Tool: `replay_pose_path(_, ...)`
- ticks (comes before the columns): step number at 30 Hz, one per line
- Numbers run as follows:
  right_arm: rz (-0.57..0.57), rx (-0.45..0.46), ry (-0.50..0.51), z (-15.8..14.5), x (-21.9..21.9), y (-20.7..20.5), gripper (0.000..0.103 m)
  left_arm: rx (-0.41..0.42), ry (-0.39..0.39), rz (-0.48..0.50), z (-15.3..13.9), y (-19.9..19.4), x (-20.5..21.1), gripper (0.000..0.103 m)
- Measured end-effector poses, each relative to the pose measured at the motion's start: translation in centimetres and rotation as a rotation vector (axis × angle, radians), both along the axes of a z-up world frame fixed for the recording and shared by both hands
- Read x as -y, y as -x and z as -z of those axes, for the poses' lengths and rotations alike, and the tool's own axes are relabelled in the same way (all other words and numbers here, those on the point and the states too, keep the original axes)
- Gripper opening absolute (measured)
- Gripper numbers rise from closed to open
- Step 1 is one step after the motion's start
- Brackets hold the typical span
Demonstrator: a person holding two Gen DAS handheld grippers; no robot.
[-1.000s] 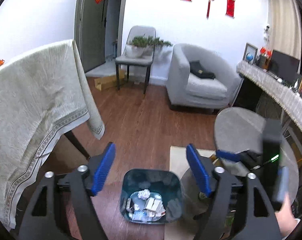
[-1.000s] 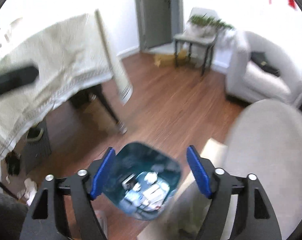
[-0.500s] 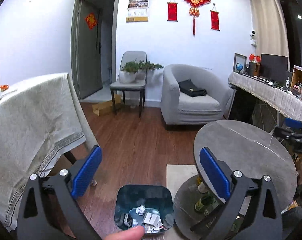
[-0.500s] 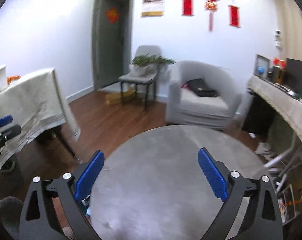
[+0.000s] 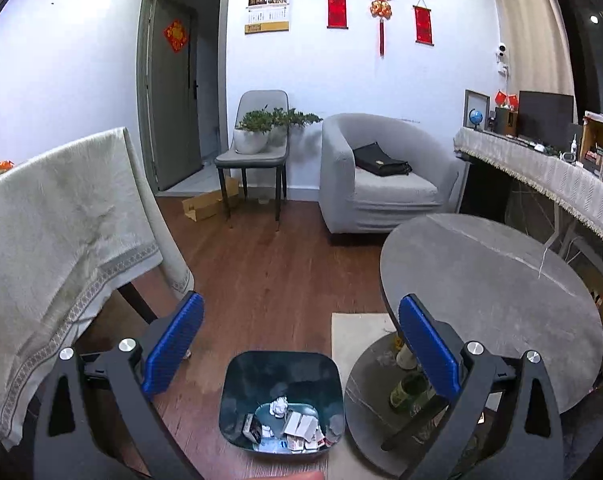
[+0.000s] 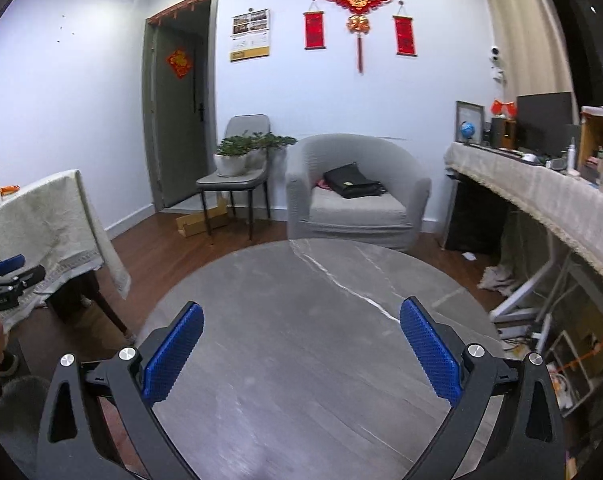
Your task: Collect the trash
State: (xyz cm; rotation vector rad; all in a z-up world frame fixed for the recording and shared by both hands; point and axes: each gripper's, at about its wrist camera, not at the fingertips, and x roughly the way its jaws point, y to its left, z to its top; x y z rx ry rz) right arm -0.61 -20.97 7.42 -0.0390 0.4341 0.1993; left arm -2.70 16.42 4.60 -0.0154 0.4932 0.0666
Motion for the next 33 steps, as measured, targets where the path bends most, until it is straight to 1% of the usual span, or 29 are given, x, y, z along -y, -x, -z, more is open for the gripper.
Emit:
replay_pose_path(3, 0.01, -0.021, -0.016, 0.9, 0.8, 0.5, 0.099, -0.014, -0.015, 0.008, 1.3, 0.3, 0.3, 0.1)
replay_pose_path(6, 0.01, -0.046, 0.026, 2.6, 0.8, 1.0, 0.099, -0.047, -0.02, 0.004, 3.1, 0.4, 0.3, 0.1)
replay_pose_path(7, 0.004, -0.063, 0.023, 3.0, 0.8, 1.0, 0.1, -0.058, -0.018, 0.006, 3.5, 0.4, 0.3, 0.1)
replay_pose_path(9, -0.004, -0.038, 0.009, 2.7, 0.9, 1.5, 0.1, -0.089, -0.015, 0.01, 4.8, 0.6, 0.3, 0.1)
replay_pose_path(10, 0.002, -0.039, 0.001, 2.7, 1.1, 1.6, 0.1, -0.095, -0.001, 0.005, 4.9, 0.6, 0.1, 0.1)
replay_pose_path(13, -0.007, -0.038, -0.023, 2.7, 1.3, 1.5, 0.1, -0.073, 0.022, -0.005, 4.5, 1.0, -0.4, 0.1)
replay_pose_path(18, -0.042, -0.027, -0.018, 2.5, 0.8, 1.8, 0.1, -0.08, 0.001, 0.008, 4.7, 1.0, 0.2, 0.1)
replay_pose_path(24, -0.081, -0.007, -0.008, 2.3, 0.2, 2.4, 0.1, -0.106, 0.017, 0.02, 5.2, 0.8, 0.1, 0.1)
replay_pose_path(28, -0.082, -0.006, 0.018, 2.3, -0.4, 2.6, 0.1, -0.105, 0.013, 0.023, 5.2, 0.8, 0.4, 0.1)
replay_pose_path(33, -0.079, -0.012, 0.022, 2.3, -0.5, 2.5, 0.1, -0.098, 0.008, 0.027, 5.3, 0.9, 0.4, 0.1)
